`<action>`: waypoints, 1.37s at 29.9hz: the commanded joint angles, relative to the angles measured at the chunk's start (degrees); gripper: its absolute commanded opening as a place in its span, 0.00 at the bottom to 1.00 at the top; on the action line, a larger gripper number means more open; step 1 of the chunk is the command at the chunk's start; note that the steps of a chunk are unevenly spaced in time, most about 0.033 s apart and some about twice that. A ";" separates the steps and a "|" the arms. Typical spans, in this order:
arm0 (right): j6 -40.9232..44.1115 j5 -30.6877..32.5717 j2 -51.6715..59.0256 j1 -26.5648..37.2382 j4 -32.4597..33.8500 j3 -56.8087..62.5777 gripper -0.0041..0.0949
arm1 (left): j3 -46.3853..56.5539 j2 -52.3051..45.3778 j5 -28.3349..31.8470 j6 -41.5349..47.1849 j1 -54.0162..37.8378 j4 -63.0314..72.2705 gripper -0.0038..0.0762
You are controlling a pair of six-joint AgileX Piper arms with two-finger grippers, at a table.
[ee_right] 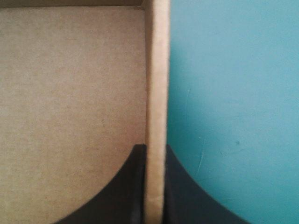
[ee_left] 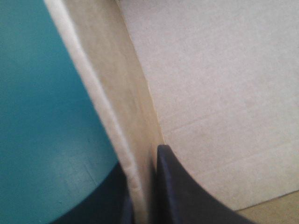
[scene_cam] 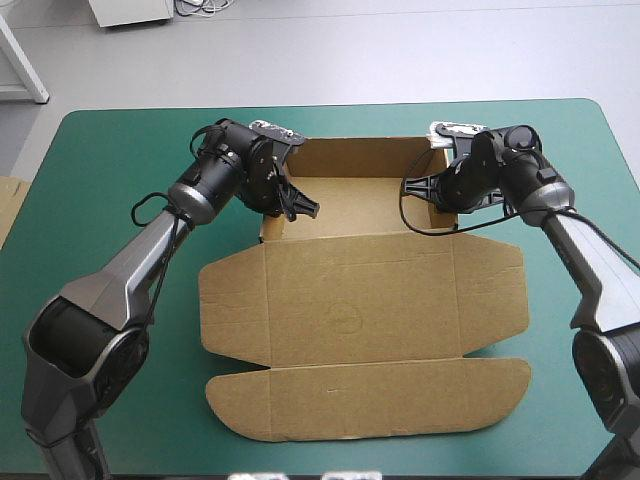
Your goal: Fold the box
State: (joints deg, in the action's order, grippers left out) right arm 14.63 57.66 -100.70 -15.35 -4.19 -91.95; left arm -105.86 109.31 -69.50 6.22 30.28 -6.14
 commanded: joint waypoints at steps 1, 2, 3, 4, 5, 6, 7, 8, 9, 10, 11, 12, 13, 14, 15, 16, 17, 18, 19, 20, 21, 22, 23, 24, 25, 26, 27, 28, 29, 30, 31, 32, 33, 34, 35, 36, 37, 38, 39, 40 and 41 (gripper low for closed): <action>-3.25 -1.11 2.33 -0.42 0.39 -1.86 0.03 | -1.33 -0.83 -1.61 -3.19 -0.70 -3.98 0.04; -4.09 -0.46 1.80 -1.15 1.73 -1.86 0.03 | -1.33 -0.32 -1.61 -3.20 -1.43 -3.54 0.04; -4.25 0.17 1.42 -1.87 3.35 -1.86 0.03 | -1.33 0.08 -1.61 -3.20 -2.09 -3.22 0.04; -4.25 0.87 0.76 -2.74 5.27 -1.86 0.03 | -1.33 0.54 -2.01 -3.06 -2.75 -3.13 0.04; -4.41 1.00 -0.01 -3.61 6.89 -1.86 0.03 | -1.33 0.95 -2.29 -2.64 -3.27 -3.13 0.04; -4.41 1.00 -0.60 -4.32 7.91 -1.86 0.03 | -1.22 1.26 -2.29 -2.34 -3.53 -3.13 0.04; -4.41 0.84 -1.39 -4.95 8.90 -1.86 0.03 | -0.98 1.29 -2.29 -2.07 -3.91 -3.24 0.04; -4.41 0.33 -2.08 -5.54 9.15 -1.86 0.03 | -0.56 1.38 -1.93 -2.07 -4.06 -3.40 0.04; -4.41 -0.19 -2.72 -5.99 9.31 -1.86 0.03 | -0.11 1.38 -1.80 -1.94 -4.21 -3.69 0.04; -4.41 -0.82 -3.29 -6.17 9.31 -1.86 0.03 | 0.49 1.38 -1.37 -1.83 -4.51 -4.12 0.04; -4.41 -1.36 -3.87 -6.40 9.31 -1.86 0.03 | 1.17 1.38 -1.08 -1.66 -4.51 -4.88 0.04; -4.41 -1.76 -4.05 -6.43 9.31 -1.86 0.03 | 1.69 1.38 -1.06 -1.26 -4.51 -6.11 0.04; -4.58 -2.17 -4.59 -6.53 9.43 -1.86 0.03 | 2.17 1.48 -0.90 -0.57 -4.51 -7.44 0.04; -4.58 -2.51 -4.92 -6.53 9.74 -1.86 0.03 | 2.70 1.42 -0.72 -0.36 -4.51 -8.14 0.04; -4.73 -2.63 -5.03 -6.53 9.88 -1.86 0.03 | 3.20 1.42 -0.41 0.01 -4.51 -8.84 0.04; -4.76 -3.03 -5.01 -6.53 10.47 -1.86 0.03 | 3.42 1.42 0.14 0.15 -4.51 -9.38 0.04; -4.76 -3.30 -5.01 -6.64 11.41 -1.86 0.03 | 3.42 1.51 0.36 0.15 -4.51 -9.39 0.04; -4.76 -3.43 -5.01 -6.64 11.93 -1.86 0.03 | 3.42 1.56 0.51 0.31 -4.51 -10.09 0.04; -4.85 -3.31 -5.01 -6.64 12.80 -1.86 0.03 | 3.42 1.69 0.60 0.77 -4.51 -11.28 0.04; -4.85 -3.30 -5.01 -6.64 13.46 -1.86 0.03 | 3.42 1.80 0.43 1.01 -4.51 -12.43 0.04; -4.85 -3.19 -5.01 -6.64 13.87 -1.86 0.03 | 3.42 1.96 0.31 0.99 -4.51 -12.88 0.04; -4.85 -3.19 -5.01 -6.64 14.03 -1.86 0.03 | 3.42 1.94 0.09 1.17 -4.51 -13.69 0.04; -4.85 -3.19 -5.01 -6.64 14.29 -1.86 0.03 | 3.42 2.19 0.09 1.50 -4.51 -14.57 0.04; -4.85 -3.19 -5.01 -7.00 14.59 -1.86 0.03 | 3.42 2.16 0.09 1.57 -4.51 -14.97 0.04; -4.85 -3.19 -5.01 -7.16 15.49 -1.86 0.03 | 3.42 2.45 0.20 1.60 -4.51 -15.43 0.04; -4.85 -3.19 -5.01 -7.75 17.09 -1.86 0.03 | 3.42 2.45 0.20 1.86 -4.40 -15.95 0.04; -4.51 -3.07 -5.01 -8.34 18.93 -1.86 0.03 | 3.42 2.61 0.08 2.34 -4.40 -17.00 0.04; -4.01 -2.83 -5.01 -8.92 20.16 -1.86 0.03 | 3.42 2.61 0.08 2.68 -4.26 -18.14 0.04; -3.63 -2.83 -5.01 -9.37 20.92 -1.86 0.03 | 3.42 2.61 0.08 2.79 -3.95 -19.04 0.04; -3.17 -2.95 -5.01 -9.42 21.03 -1.86 0.03 | 3.42 2.61 0.08 2.91 -3.95 -19.47 0.04; -2.93 -3.26 -5.01 -9.42 20.08 -1.86 0.03 | 3.42 2.61 0.08 3.09 -3.95 -19.32 0.04; -2.93 -3.55 -5.15 -9.42 18.71 -1.86 0.03 | 3.42 2.75 0.08 3.09 -3.95 -19.09 0.04; -2.55 -3.55 -5.27 -9.42 18.58 -1.86 0.03 | 3.57 2.86 -0.04 3.09 -3.95 -19.20 0.04; -2.41 -3.35 -5.27 -9.42 18.73 -1.86 0.03 | 3.85 2.84 0.08 3.27 -3.95 -19.20 0.04; -2.41 -3.17 -5.38 -9.42 18.73 -1.86 0.03 | 4.33 2.84 0.37 4.19 -3.95 -19.10 0.04; -2.41 -3.08 -5.47 -9.42 18.73 -1.86 0.03 | 4.43 2.84 0.45 4.13 -3.95 -18.93 0.04; -2.41 -3.03 -5.47 -9.42 18.61 -1.86 0.02 | 4.49 2.84 0.71 4.13 -3.95 -18.11 0.04; -2.41 -2.92 -5.49 -9.42 18.61 -1.86 0.02 | 4.49 2.84 0.96 4.13 -3.95 -17.27 0.04; -2.41 -2.92 -5.49 -9.42 18.50 -1.86 0.02 | 4.49 2.84 0.97 4.13 -3.95 -16.86 0.04; -2.41 -2.92 -5.59 -9.42 18.28 -1.86 0.02 | 4.49 2.84 0.97 3.80 -3.95 -16.47 0.04; -2.41 -2.92 -5.58 -9.42 17.69 -1.86 0.02 | 4.49 2.84 0.84 3.57 -3.95 -16.08 0.04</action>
State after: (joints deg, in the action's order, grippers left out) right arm 16.93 52.01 -109.62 -25.13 8.13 -92.16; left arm -100.89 114.72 -67.43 13.13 26.71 -12.47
